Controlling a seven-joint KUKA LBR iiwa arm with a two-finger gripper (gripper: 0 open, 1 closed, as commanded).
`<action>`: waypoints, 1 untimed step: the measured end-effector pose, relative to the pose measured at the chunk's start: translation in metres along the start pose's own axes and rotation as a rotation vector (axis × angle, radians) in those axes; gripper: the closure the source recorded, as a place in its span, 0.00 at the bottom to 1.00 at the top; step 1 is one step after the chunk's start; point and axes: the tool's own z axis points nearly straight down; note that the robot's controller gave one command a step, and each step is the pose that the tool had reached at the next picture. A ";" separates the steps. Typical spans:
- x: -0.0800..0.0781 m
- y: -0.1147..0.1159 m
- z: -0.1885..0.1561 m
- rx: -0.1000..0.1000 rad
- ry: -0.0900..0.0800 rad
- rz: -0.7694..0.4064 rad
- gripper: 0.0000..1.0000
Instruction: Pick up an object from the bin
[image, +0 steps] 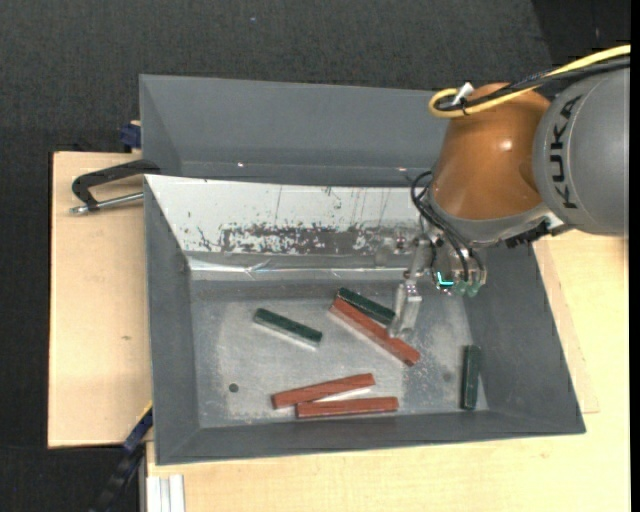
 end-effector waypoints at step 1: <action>-0.002 0.000 -0.004 0.000 -0.008 0.000 0.00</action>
Offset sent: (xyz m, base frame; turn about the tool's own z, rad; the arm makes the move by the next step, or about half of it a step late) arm -0.0004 -0.0216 -0.1036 0.1672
